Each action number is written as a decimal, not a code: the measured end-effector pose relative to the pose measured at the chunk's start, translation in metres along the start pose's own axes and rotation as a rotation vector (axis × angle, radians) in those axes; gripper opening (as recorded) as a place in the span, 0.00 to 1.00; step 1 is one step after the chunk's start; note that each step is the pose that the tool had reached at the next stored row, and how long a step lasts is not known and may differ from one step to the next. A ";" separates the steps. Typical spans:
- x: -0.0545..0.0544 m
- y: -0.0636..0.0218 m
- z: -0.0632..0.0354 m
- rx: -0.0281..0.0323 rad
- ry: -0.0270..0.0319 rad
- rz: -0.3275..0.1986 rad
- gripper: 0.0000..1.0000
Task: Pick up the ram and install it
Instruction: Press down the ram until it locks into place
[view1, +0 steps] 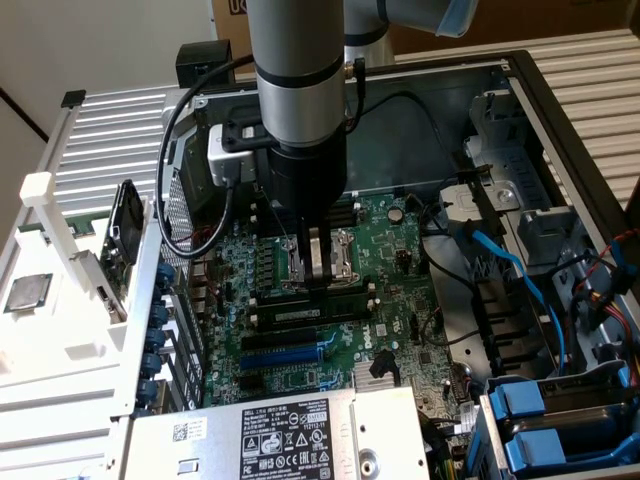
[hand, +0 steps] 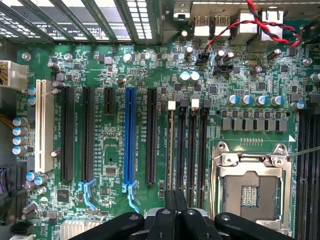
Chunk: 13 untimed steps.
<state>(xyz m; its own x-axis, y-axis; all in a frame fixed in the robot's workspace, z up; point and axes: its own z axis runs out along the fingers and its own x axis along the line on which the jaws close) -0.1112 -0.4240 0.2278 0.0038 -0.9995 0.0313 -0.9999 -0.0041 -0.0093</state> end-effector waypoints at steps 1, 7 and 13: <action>0.000 0.0000 0.0001 -0.0001 0.0002 0.000 0.11; 0.000 0.0000 0.0004 0.0000 0.0000 0.000 0.11; 0.000 0.0004 0.0008 0.0004 -0.0001 0.000 0.11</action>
<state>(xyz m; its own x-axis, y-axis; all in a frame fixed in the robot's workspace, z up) -0.1116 -0.4240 0.2269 0.0038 -0.9995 0.0311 -0.9999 -0.0041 -0.0097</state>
